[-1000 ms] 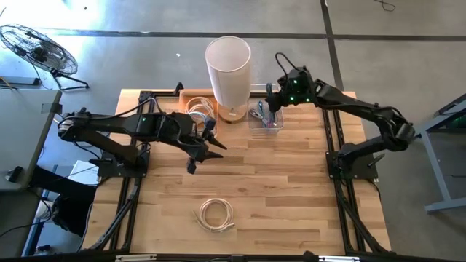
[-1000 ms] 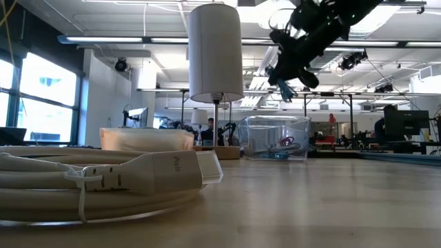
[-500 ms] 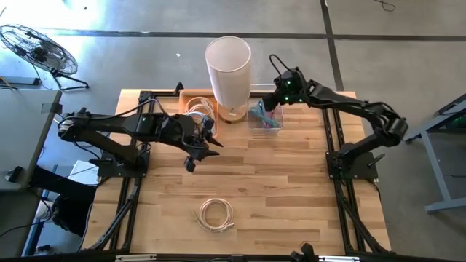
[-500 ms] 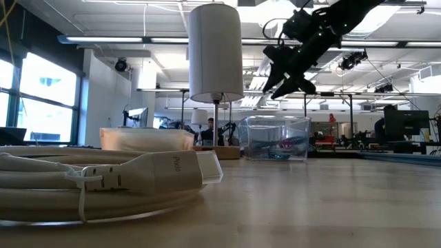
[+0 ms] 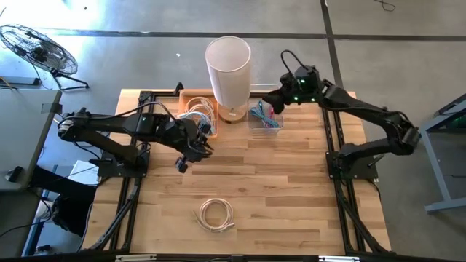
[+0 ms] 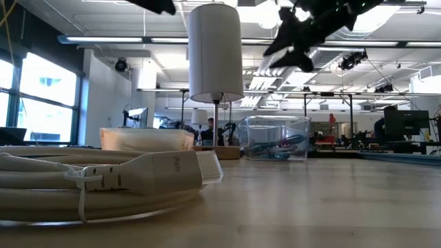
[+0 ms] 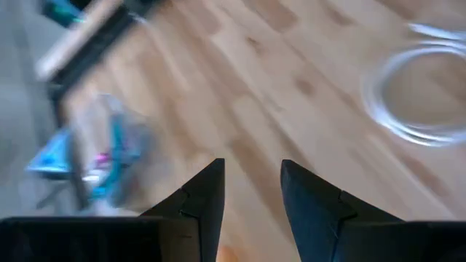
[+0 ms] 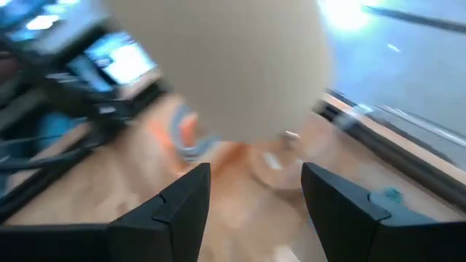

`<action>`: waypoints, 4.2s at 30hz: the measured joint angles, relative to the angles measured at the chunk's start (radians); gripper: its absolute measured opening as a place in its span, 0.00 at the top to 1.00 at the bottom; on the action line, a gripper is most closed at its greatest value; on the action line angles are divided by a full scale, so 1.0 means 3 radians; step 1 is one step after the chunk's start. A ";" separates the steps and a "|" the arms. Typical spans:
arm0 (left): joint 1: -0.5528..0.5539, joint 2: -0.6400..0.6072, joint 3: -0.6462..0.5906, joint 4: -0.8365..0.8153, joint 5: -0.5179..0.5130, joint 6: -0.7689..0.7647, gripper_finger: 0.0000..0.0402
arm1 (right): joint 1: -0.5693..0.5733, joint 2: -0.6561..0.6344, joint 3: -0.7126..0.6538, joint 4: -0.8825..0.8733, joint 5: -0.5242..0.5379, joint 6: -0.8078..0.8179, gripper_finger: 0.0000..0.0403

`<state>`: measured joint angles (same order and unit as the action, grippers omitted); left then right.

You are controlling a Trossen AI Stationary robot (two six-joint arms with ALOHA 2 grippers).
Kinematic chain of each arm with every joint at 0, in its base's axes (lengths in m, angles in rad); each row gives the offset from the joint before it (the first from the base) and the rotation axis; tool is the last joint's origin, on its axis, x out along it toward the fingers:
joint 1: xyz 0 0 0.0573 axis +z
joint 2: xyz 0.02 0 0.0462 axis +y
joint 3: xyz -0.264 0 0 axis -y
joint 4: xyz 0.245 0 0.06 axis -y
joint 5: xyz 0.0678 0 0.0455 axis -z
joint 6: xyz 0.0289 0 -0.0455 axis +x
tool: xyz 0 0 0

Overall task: Pick & Place USB Port
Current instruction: Put the white usb cable into the orange bin

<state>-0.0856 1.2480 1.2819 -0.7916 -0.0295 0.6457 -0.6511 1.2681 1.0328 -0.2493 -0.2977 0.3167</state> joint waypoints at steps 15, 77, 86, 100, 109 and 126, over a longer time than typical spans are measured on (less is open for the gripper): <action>-0.0001 0.0151 0.0000 -0.0934 0.0732 -0.1533 0.67 | 0.1044 -0.0953 0.0000 -0.0004 -0.0358 -0.0384 0.48; -0.0936 0.2231 0.0008 0.0096 0.0313 -0.4328 0.67 | 0.3708 -0.1106 0.0000 -0.0122 0.1598 -0.0361 0.48; -0.0934 0.2550 0.0024 -0.0085 0.0311 -0.3733 0.83 | 0.3750 -0.1105 0.0000 -0.0072 0.1645 -0.0359 0.48; -0.0938 0.2379 -0.0001 -0.0225 0.0202 -0.3558 0.94 | 0.3749 -0.1105 0.0000 -0.0062 0.1646 -0.0409 0.48; -0.0870 0.1710 -0.0018 -0.0674 -0.0192 -0.3737 0.95 | 0.3749 -0.1105 0.0000 -0.0090 0.1646 -0.0537 0.48; 0.0073 0.0346 -0.0008 -0.1180 -0.1281 -0.3110 0.98 | 0.3741 -0.1105 0.0000 -0.0060 0.2271 -0.1083 0.48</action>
<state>-0.0636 1.3517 1.2797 -1.1456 -0.4137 -0.2874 0.4713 0.9367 1.0328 -0.2672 0.3836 -0.0082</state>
